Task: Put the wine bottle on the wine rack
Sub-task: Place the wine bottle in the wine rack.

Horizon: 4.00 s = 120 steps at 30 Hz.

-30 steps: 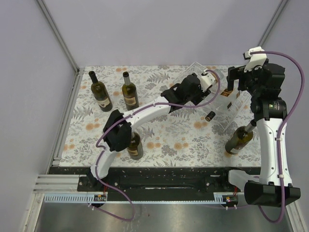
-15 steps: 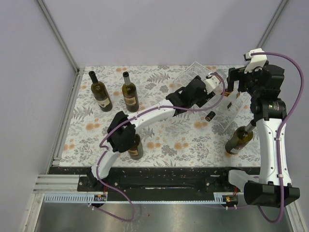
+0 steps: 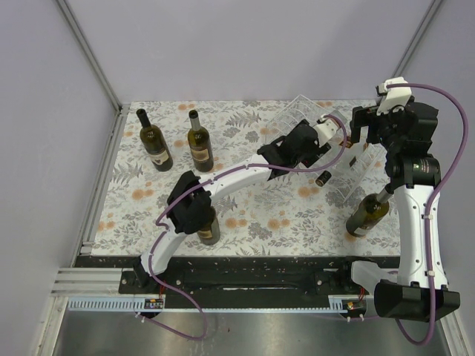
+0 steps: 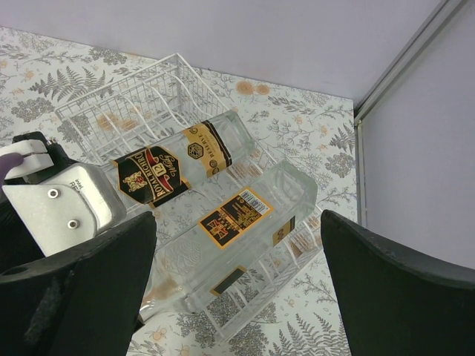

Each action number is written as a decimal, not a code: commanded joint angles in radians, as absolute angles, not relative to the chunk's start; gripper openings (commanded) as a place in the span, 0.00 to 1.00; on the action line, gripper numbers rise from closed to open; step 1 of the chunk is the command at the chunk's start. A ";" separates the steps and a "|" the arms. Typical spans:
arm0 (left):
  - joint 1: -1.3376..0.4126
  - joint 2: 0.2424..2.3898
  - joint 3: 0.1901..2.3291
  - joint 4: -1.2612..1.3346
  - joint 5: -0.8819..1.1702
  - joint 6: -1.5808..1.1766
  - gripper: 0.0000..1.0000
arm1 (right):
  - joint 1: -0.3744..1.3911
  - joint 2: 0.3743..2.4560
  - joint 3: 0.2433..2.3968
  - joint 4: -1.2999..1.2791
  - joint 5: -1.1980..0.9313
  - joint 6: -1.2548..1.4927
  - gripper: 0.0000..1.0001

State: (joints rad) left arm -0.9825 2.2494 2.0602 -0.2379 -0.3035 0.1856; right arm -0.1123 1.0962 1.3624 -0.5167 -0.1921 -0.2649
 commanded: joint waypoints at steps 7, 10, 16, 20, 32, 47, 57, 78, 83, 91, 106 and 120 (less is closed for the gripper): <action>-1.000 2.226 2.108 -0.037 -0.321 0.149 0.01 | -0.121 1.065 1.345 -0.477 -0.189 -0.261 0.99; -1.008 2.233 2.109 -0.038 -0.327 0.143 0.06 | -0.123 1.062 1.342 -0.479 -0.186 -0.265 1.00; -1.020 2.238 2.109 -0.052 -0.324 0.138 0.22 | -0.124 1.063 1.339 -0.479 -0.186 -0.267 1.00; -1.023 2.237 2.103 -0.058 -0.313 0.138 0.28 | -0.124 1.065 1.338 -0.476 -0.186 -0.271 1.00; -1.046 2.237 2.105 -0.081 -0.275 0.143 0.43 | -0.126 1.057 1.333 -0.479 -0.183 -0.282 0.99; -1.055 2.230 2.082 -0.087 -0.304 0.152 0.65 | -0.127 1.048 1.321 -0.477 -0.189 -0.281 0.99; -1.055 2.212 2.080 -0.097 -0.321 0.156 0.92 | -0.127 1.046 1.316 -0.479 -0.187 -0.279 1.00; -1.054 2.034 1.944 -0.124 -0.307 0.224 0.99 | -0.129 1.049 1.327 -0.477 -0.172 -0.279 1.00; -1.054 1.976 1.907 -0.169 -0.278 0.199 0.99 | -0.129 1.052 1.330 -0.479 -0.164 -0.281 0.99; -1.037 1.795 1.809 -0.270 -0.241 0.201 0.99 | -0.130 1.051 1.331 -0.491 -0.170 -0.287 0.99; -0.920 1.451 1.773 -0.753 -0.077 0.458 0.99 | -0.130 0.965 1.365 -0.774 -0.383 -0.428 1.00; -0.974 1.377 1.993 -1.475 0.107 0.821 0.99 | -0.129 1.015 1.416 -0.919 -0.747 -0.523 0.99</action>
